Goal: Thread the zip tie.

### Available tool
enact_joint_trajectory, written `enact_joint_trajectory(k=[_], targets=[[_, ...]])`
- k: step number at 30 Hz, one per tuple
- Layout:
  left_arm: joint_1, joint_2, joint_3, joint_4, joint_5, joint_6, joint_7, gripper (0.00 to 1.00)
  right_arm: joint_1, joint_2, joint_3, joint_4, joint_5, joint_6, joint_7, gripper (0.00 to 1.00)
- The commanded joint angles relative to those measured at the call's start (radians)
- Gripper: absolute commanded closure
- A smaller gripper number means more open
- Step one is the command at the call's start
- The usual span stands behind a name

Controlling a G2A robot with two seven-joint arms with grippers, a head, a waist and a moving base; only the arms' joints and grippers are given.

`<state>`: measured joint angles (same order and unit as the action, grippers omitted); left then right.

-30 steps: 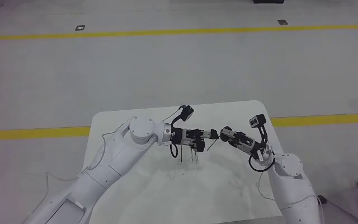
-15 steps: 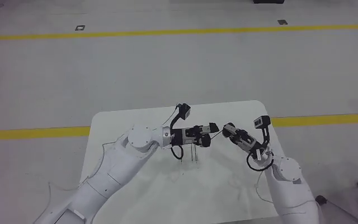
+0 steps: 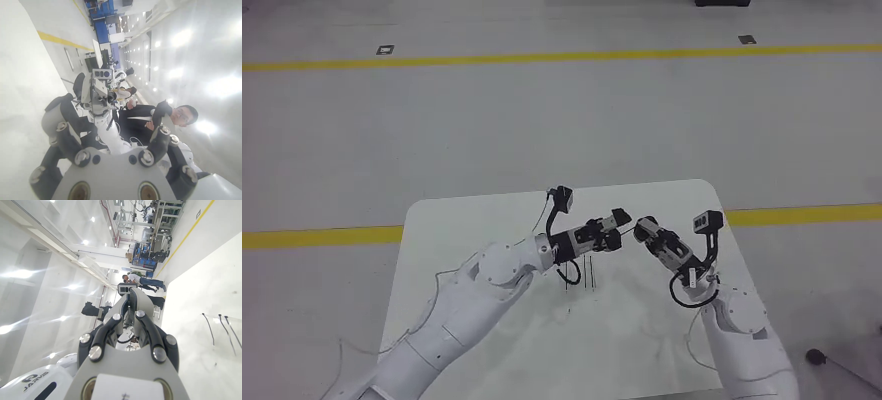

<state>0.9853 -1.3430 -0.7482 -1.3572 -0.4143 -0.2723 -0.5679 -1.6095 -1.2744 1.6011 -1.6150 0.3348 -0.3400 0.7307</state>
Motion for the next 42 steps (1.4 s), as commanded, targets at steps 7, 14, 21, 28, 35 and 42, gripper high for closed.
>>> enact_joint_trajectory(k=[7,14,21,28,35,42], targets=[[0.005,0.0,0.001,-0.004,0.003,0.003,0.01,0.0,0.0,0.0,-0.001,-0.003,-0.002,0.0,-0.015,1.0],[0.027,-0.002,0.002,-0.026,0.048,0.019,0.082,0.0,-0.004,-0.006,-0.019,-0.015,0.005,0.0,-0.093,1.0],[0.032,-0.004,0.002,-0.03,0.071,0.043,0.097,0.0,-0.006,-0.01,-0.031,-0.016,-0.007,0.0,-0.105,1.0],[0.031,-0.007,0.001,-0.032,0.074,0.052,0.097,0.21,-0.004,-0.013,-0.042,-0.017,-0.048,0.0,-0.12,1.0],[0.032,-0.01,-0.001,-0.03,0.073,0.055,0.094,0.43,-0.008,-0.017,-0.047,-0.021,-0.088,0.0,-0.128,1.0],[0.034,-0.012,-0.001,-0.031,0.081,0.066,0.095,0.51,-0.012,-0.02,-0.043,-0.029,-0.126,0.0,-0.135,1.0]])
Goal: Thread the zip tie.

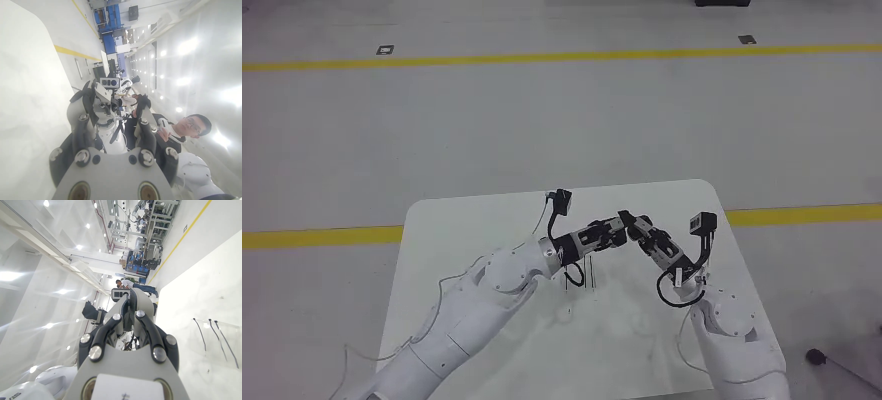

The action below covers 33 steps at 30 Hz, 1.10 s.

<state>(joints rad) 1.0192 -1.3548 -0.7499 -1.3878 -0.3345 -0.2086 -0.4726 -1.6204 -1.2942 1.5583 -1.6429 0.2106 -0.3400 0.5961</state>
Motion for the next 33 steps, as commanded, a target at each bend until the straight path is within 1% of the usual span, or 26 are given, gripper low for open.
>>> enact_joint_trajectory(k=[1,6,12,16,19,33], targets=[[0.001,-0.001,0.001,0.0,0.002,0.004,0.0,0.51,-0.001,-0.001,0.001,-0.002,-0.004,0.0,0.0,1.0],[0.0,-0.002,0.003,0.001,0.014,0.021,0.002,0.53,-0.003,-0.004,0.002,-0.009,-0.014,0.0,0.002,1.0],[0.001,-0.004,0.002,0.0,0.024,0.03,0.006,0.61,-0.007,-0.007,0.004,-0.02,-0.034,0.0,0.006,1.0],[0.002,-0.004,-0.001,-0.001,0.028,0.036,0.007,0.64,-0.008,-0.009,0.005,-0.027,-0.064,0.0,0.003,1.0],[0.003,-0.004,-0.005,-0.002,0.032,0.038,0.007,0.64,-0.008,-0.009,0.007,-0.031,-0.085,0.0,-0.001,1.0],[0.014,-0.001,-0.023,-0.018,0.039,0.048,0.0,0.64,-0.007,-0.012,0.013,-0.036,-0.115,0.0,-0.014,1.0]])
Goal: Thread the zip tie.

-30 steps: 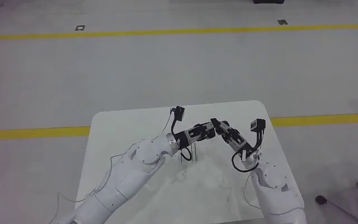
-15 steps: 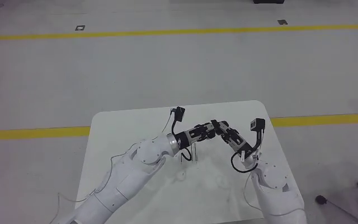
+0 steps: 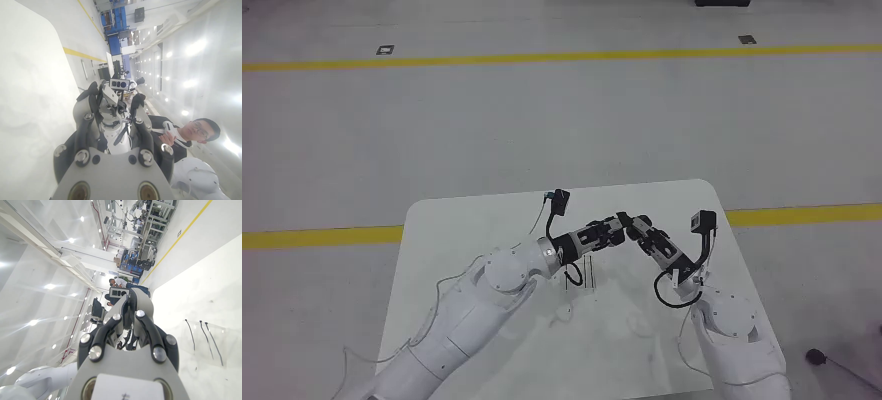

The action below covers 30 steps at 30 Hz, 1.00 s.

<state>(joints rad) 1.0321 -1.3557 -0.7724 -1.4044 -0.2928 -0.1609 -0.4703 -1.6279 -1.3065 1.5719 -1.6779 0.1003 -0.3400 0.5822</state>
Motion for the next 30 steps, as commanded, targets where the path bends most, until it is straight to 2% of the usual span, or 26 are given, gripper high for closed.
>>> enact_joint_trajectory(k=[1,11,16,30], targets=[[0.001,-0.001,0.0,-0.001,-0.003,0.0,-0.003,0.64,0.0,0.0,-0.001,-0.002,-0.008,0.0,-0.001,1.0],[0.0,-0.005,0.006,0.006,-0.008,0.004,-0.009,0.66,-0.003,0.0,-0.005,-0.013,-0.024,0.0,-0.003,1.0],[-0.002,-0.007,0.007,0.008,-0.006,0.007,-0.007,0.73,-0.004,0.0,-0.003,-0.02,-0.033,0.0,-0.003,1.0],[-0.001,-0.009,0.001,0.009,-0.005,0.02,-0.009,0.81,-0.007,0.003,-0.007,-0.037,-0.062,0.0,-0.021,1.0]])
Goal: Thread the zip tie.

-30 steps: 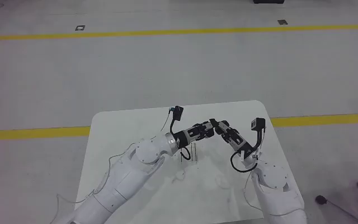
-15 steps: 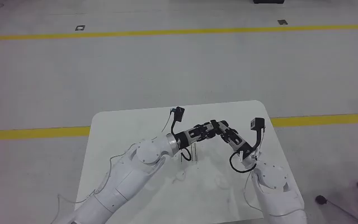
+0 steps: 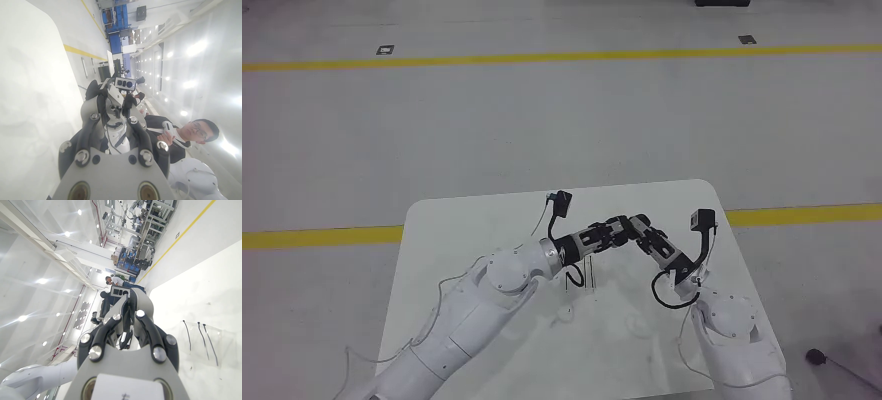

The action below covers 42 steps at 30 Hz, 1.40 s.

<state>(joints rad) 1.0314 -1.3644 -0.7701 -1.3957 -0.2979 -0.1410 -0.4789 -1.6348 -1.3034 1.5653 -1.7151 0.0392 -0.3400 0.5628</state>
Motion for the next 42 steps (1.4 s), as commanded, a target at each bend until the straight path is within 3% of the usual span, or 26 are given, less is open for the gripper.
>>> enact_joint_trajectory(k=[1,21,35,42], targets=[[0.0,0.0,-0.002,0.001,0.0,0.001,-0.001,0.82,0.0,0.001,-0.001,-0.001,-0.001,0.0,-0.003,1.0],[-0.002,-0.004,-0.006,0.017,-0.002,-0.003,-0.004,0.89,0.002,0.005,-0.004,-0.007,0.011,0.0,0.005,1.0],[-0.007,-0.007,-0.009,0.031,-0.008,-0.011,-0.009,1.0,0.004,0.006,-0.007,-0.007,0.007,0.0,0.007,1.0],[-0.006,-0.008,-0.011,0.035,-0.013,-0.014,-0.014,1.0,0.007,0.007,-0.009,-0.007,0.005,0.0,0.007,1.0]])
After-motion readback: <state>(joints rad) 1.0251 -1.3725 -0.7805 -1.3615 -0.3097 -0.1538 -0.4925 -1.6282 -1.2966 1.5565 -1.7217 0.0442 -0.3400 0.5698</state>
